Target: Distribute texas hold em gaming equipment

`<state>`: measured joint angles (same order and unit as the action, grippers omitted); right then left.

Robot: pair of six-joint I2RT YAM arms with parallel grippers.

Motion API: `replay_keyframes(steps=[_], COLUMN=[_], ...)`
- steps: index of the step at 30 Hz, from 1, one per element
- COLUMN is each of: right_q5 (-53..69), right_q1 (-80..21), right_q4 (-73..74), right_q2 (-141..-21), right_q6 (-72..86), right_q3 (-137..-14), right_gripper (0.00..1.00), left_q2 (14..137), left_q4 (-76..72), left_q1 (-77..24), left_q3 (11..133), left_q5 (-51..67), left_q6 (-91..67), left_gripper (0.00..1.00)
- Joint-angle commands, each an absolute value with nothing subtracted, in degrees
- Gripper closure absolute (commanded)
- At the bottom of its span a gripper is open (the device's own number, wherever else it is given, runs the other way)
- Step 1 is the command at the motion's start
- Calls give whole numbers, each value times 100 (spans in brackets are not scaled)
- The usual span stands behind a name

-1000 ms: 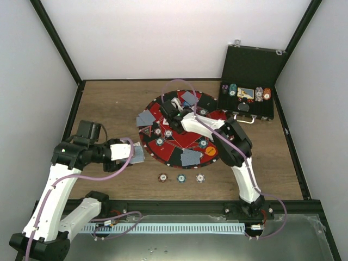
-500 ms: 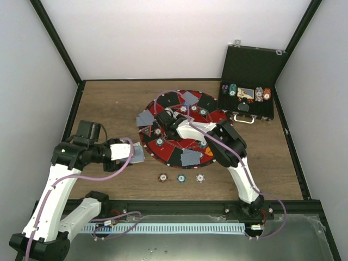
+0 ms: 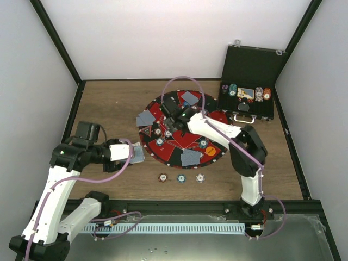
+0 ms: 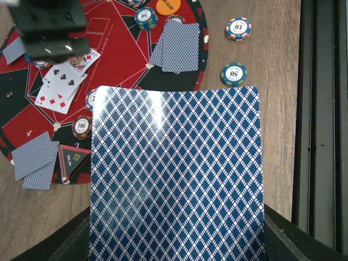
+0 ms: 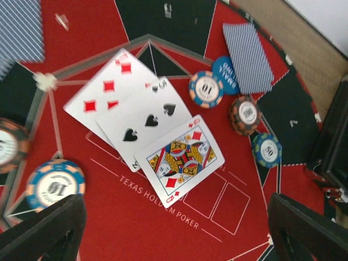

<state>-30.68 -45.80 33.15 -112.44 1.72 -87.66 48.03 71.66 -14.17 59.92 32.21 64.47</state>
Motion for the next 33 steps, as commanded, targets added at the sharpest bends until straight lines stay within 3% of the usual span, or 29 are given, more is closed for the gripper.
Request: replay_keyframes(steps=[1, 6, 12, 18, 33], right_q5=[-2167, 32, 2452, 2755, 3173], right_q1=[-4471, -4422, -4539, -5054, -5576], right_q4=[3874, 3521, 2056, 1075, -447], right_q2=[-10466, -9419, -8369, -7929, -7920], right_q6=[1231, 2449, 3942, 4699, 5506], right_q3=[-9315, -8802, -7163, -6337, -5612], right_gripper=[2, 0, 0, 0, 0], left_q2=[4754, 4754, 4777, 4781, 4894], left_q4=[7106, 7072, 7039, 7026, 7020], left_q1=[-1419, -1417, -1419, -1415, -1415], left_q3=[6103, 6100, 6055, 5993, 5976], left_q5=[3398, 3455, 3453, 3463, 3401], left_q6=[6382, 6350, 6396, 6420, 6473], left_gripper=[96, 96, 96, 96, 96])
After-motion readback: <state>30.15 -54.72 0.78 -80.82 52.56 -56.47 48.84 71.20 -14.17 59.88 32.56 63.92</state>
